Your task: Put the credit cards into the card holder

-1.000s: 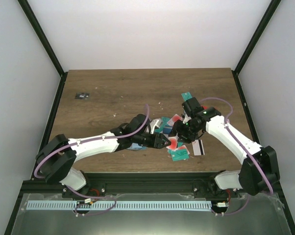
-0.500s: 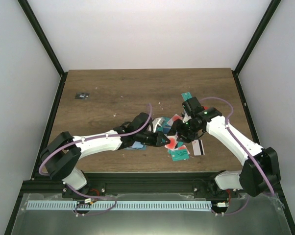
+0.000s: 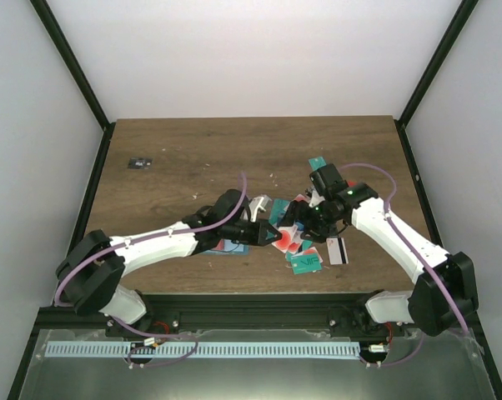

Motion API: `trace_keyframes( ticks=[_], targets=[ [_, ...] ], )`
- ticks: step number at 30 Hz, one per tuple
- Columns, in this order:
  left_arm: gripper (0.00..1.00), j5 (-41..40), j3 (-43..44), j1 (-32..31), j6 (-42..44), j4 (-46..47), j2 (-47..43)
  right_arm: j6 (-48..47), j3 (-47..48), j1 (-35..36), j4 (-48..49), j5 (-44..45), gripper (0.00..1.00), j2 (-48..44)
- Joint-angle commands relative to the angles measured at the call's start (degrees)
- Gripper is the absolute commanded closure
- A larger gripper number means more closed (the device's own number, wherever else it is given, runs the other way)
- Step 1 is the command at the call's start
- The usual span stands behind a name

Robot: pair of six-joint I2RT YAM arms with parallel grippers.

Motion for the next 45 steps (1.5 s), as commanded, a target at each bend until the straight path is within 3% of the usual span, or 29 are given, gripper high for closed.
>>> trace_keyframes(
  ticks=[1,6,18,22,45],
  targets=[
    [0.96,-0.79,-2.06,1.83,0.64,-0.41,-3.01,-0.90,2.39,-0.12,-0.47,0.31,0.19,-0.74],
    [0.96,-1.56,-3.12,4.20,1.69,-2.59,-5.01,-1.52,2.60,-0.69,-0.40,0.92,0.00,-0.84],
    [0.96,-1.45,-9.05,21.18,9.79,-14.52,-14.74,-4.40,-2.64,-0.83,7.93,-5.99,0.01,0.75],
    [0.96,-0.16,-12.72,25.49,10.92,-13.69,-15.42,-5.11,-4.78,-0.81,12.31,-9.42,0.02,2.43],
    [0.96,2.45,-22.16,28.88,13.04,-2.50,-10.72,-8.57,-8.06,0.31,23.71,-16.48,0.06,12.89]
  ],
)
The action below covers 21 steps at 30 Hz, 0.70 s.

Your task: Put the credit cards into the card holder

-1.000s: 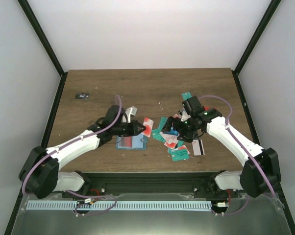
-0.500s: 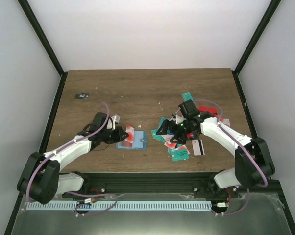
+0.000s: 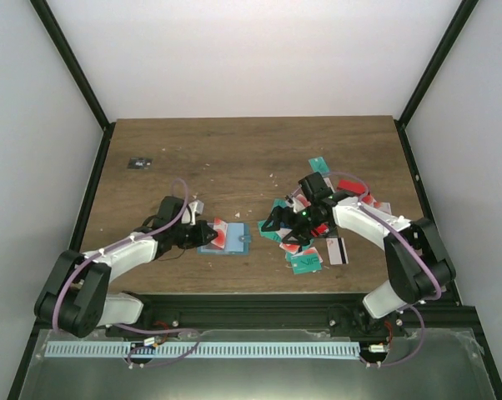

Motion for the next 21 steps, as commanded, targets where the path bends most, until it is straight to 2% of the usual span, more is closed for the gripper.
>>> trace_keyframes(
  ticks=[1,13,21],
  targets=[
    [0.96,1.50,-0.74,0.34,1.65,3.58,1.24,-1.08,-0.32,0.26,2.53,-1.63,0.07,1.39],
    [0.96,0.48,-1.40,0.34,2.01,3.60,2.43,-1.58,-0.31,0.31,4.21,-1.88,0.08,4.96],
    [0.96,-0.76,-3.01,0.31,0.50,3.35,-0.60,-1.44,0.37,0.31,5.09,-2.15,0.09,6.98]
  ],
)
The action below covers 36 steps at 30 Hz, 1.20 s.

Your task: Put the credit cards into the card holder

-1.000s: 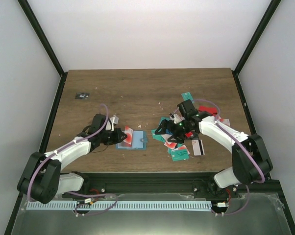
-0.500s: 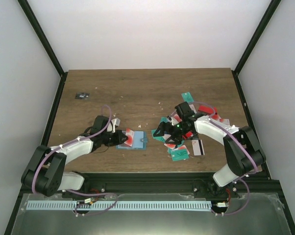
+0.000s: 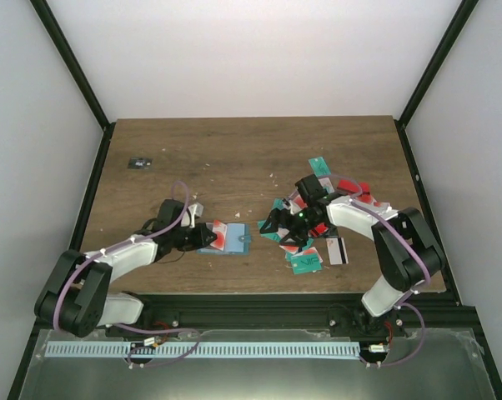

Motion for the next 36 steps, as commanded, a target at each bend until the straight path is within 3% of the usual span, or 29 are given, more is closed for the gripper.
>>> trace_keyframes(
  ticks=[1,15,30,36],
  targets=[
    [0.96,-0.34,-1.39,0.27,-0.25,1.00,-1.65,-0.97,0.79,0.31,1.32,-0.92,0.10,1.39],
    [0.96,4.37,-1.16,0.23,0.43,3.58,0.84,-1.86,2.04,1.00,4.31,-2.59,0.12,6.80],
    [0.96,4.82,2.60,0.27,1.50,0.80,1.95,-2.56,5.61,3.29,5.44,-2.87,0.31,13.03],
    [0.96,4.86,3.40,0.15,1.44,0.35,2.62,-2.88,5.77,3.38,5.49,-2.95,0.32,13.69]
  ],
)
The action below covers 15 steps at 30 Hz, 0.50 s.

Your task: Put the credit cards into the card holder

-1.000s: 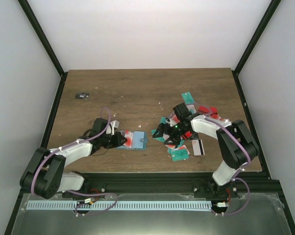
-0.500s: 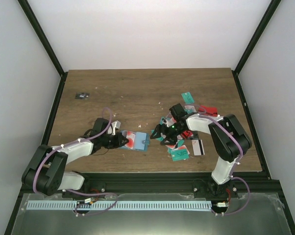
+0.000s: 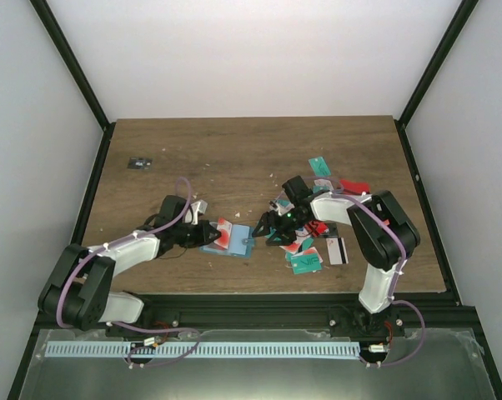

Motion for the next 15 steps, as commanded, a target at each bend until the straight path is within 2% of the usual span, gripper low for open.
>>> trace_keyframes(
  ticks=[1,7,15],
  targets=[
    [0.96,0.78,1.35,0.15,1.26,-0.41,1.09,-1.40,1.35,0.70,-0.14,0.91,0.32,1.69],
    [0.96,-0.75,0.83,0.08,0.68,-0.10,1.53,-1.67,1.36,0.70,-0.24,0.74,0.33,1.75],
    [0.96,1.30,0.47,-0.68,-0.01,2.65,3.22,-1.95,0.83,0.70,0.27,0.47,0.33,2.21]
  ],
)
